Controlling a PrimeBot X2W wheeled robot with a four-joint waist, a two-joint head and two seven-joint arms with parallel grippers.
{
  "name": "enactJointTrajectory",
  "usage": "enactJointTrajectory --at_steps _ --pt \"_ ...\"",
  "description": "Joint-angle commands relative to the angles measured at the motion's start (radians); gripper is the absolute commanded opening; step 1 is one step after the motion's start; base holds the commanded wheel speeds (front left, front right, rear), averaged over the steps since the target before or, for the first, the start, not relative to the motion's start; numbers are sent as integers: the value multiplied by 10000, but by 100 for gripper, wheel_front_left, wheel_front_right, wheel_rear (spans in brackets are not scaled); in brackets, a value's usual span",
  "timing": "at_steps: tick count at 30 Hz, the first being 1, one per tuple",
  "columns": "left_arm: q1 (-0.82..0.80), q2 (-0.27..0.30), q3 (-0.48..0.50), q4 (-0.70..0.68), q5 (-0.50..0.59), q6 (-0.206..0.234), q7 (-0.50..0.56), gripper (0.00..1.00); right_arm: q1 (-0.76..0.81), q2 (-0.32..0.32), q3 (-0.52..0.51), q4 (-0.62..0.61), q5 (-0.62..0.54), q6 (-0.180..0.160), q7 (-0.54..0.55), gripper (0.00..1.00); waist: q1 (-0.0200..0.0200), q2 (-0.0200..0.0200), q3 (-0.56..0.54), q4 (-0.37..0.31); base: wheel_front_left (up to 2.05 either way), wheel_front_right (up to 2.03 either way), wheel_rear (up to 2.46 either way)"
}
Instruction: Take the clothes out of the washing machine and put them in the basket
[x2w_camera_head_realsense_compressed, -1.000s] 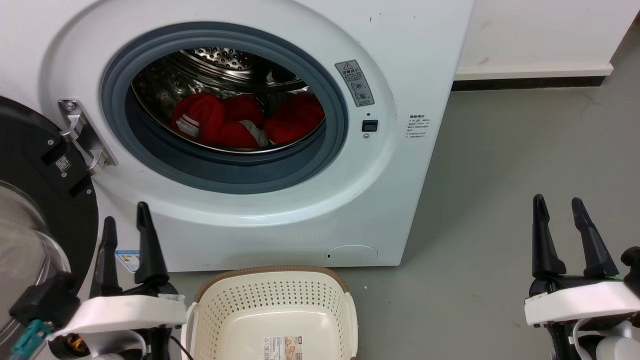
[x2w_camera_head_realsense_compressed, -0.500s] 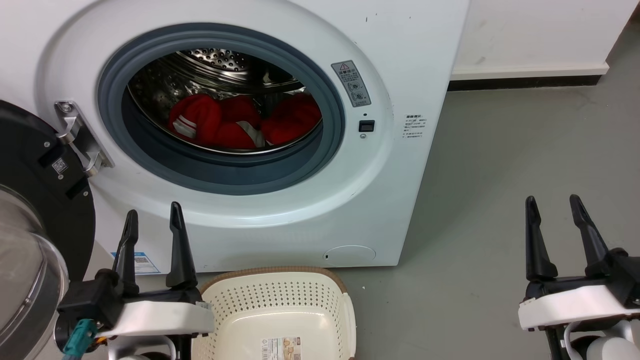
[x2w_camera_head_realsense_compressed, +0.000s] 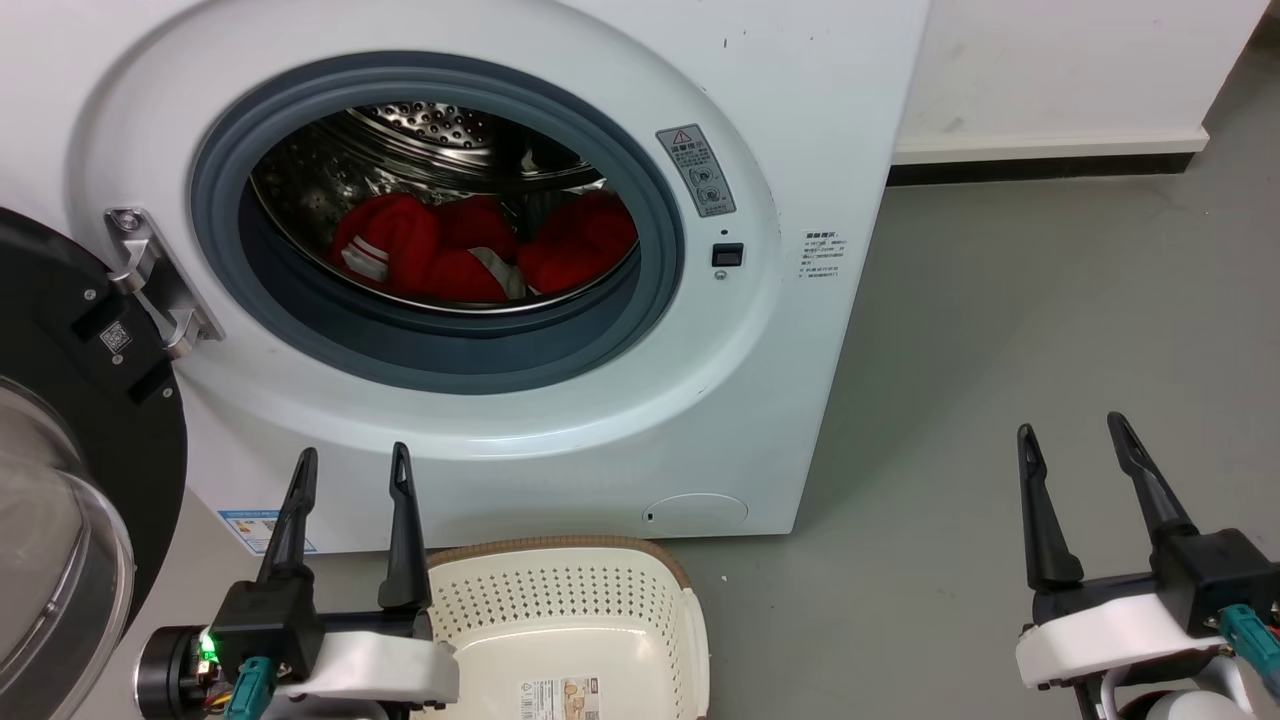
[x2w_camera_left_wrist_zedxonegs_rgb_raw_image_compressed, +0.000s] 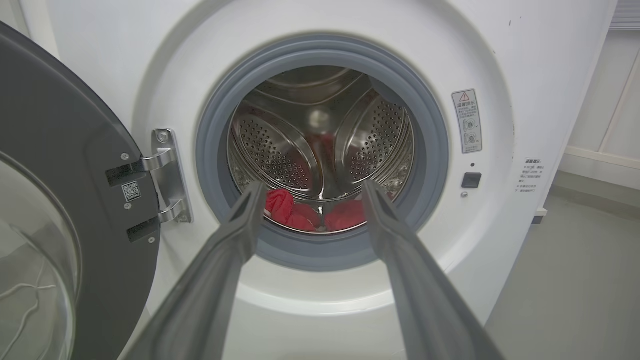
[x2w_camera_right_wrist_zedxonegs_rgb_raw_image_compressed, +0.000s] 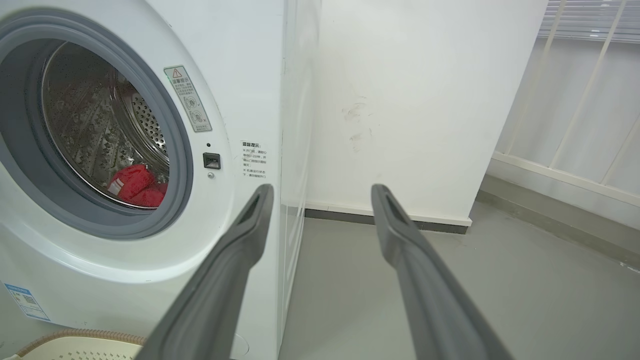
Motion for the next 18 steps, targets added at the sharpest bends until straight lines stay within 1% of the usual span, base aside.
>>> enactJointTrajectory --at_steps 1,6,9,11,12,14,18 --pt "-16 106 -49 -31 205 90 -76 100 77 -39 29 -6 -170 -4 -77 100 0 0 6 -2 0 0 0" --pt "-65 193 -206 -37 489 287 -178 100 34 -42 22 -43 -574 -4 -183 100 0 0 37 1 0 0 0" --pt "-68 225 -274 -124 576 188 -249 100 47 -42 15 -104 -745 -4 -238 100 0 0 61 3 0 0 0" --pt "-21 100 -167 -188 477 92 -277 100 67 -42 -56 -66 -554 -4 -287 100 0 0 80 4 0 0 0" --pt "28 24 -82 -203 415 3 -305 100 87 -44 -117 24 -276 -4 -279 100 0 0 85 5 0 0 0" --pt "134 -148 134 -197 271 -320 -339 100 73 -41 -199 157 105 -4 -334 100 0 0 95 8 0 0 0" --pt "300 -607 857 35 -26 -1183 -403 100 50 -29 -101 320 278 -4 -397 100 0 0 96 7 0 0 0"
